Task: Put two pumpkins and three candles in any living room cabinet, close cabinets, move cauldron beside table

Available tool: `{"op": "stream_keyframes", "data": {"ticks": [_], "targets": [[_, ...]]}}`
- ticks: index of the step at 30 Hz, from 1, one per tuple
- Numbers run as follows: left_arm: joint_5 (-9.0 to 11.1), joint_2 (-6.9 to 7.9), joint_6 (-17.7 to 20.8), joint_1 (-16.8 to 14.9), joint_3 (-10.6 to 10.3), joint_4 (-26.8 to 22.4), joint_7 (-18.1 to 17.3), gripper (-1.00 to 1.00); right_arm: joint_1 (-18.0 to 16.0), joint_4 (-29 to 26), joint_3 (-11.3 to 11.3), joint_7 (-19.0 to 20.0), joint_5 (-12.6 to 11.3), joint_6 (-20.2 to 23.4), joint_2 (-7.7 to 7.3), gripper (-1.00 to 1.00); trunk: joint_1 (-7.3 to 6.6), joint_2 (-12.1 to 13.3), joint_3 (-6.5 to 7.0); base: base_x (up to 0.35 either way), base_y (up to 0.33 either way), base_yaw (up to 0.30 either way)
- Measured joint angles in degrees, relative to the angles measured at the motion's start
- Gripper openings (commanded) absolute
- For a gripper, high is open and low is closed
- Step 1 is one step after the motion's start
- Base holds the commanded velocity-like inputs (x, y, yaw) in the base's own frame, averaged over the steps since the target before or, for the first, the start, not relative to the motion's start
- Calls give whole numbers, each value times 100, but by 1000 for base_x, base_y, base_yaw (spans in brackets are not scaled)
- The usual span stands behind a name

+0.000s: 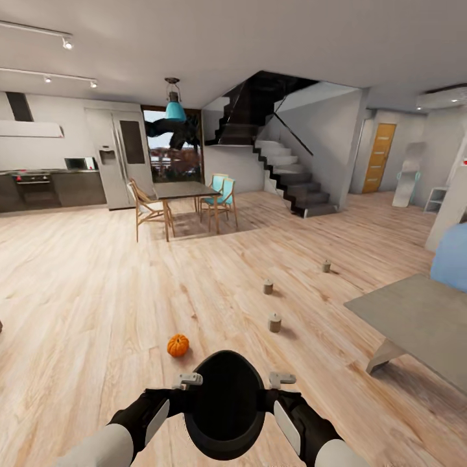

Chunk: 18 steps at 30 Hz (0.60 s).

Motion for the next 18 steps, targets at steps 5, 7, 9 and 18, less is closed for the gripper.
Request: {"op": "stream_keyframes", "data": {"ticks": [5, 7, 9, 18], "targets": [[-1, 0, 1, 1, -4, 0, 3, -100, -1, 13, -2, 7, 0, -13, 0, -100, -21, 39, 17, 0, 0, -218], [14, 1, 1, 0, -3, -4, 0, -100, -1, -20, 10, -15, -7, 19, 0, -100, -65, 119, 54, 0, 0, -88], [8, 1, 1, 0, -3, -4, 0, -100, -1, -8, 7, -6, -4, 6, 0, -100, -109, 199, 89, 0, 0, -36], [7, 1, 1, 1, -2, -4, 0, -100, -1, -8, 7, -8, -6, 7, 0, -100, -307, 560, 251, 0, 0, -19]]}}
